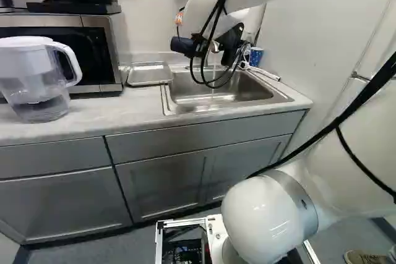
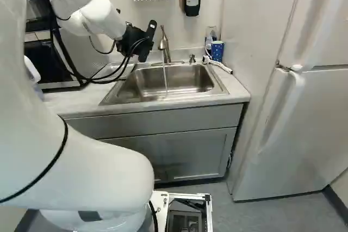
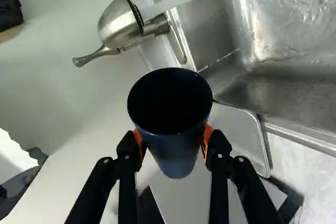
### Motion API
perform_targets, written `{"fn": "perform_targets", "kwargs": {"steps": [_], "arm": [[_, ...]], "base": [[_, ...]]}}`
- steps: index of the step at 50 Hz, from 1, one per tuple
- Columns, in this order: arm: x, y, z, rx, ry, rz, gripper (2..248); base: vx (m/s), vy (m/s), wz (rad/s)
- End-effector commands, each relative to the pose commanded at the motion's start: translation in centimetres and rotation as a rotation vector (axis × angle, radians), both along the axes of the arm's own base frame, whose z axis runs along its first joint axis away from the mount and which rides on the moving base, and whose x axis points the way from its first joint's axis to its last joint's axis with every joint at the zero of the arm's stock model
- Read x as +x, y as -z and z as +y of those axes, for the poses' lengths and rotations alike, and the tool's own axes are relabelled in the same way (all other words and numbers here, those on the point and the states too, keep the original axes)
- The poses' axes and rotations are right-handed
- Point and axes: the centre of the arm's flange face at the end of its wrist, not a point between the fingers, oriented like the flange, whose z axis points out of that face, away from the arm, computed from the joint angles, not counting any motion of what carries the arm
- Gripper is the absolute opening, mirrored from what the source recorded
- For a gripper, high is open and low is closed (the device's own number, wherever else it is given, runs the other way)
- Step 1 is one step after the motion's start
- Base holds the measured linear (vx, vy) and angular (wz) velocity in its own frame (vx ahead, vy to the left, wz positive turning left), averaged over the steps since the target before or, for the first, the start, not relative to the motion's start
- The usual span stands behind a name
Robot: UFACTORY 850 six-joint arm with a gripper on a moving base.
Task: Rinse the cup and place it in the tray
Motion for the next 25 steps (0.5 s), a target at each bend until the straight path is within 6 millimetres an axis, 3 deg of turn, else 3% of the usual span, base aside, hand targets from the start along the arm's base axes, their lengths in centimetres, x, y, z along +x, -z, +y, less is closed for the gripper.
{"fn": "perform_targets", "kwargs": {"steps": [25], "arm": [[0.00,0.00,0.00,-0.043,-0.023,-0.009,123]], "base": [[0.000,0.000,0.000]]}}
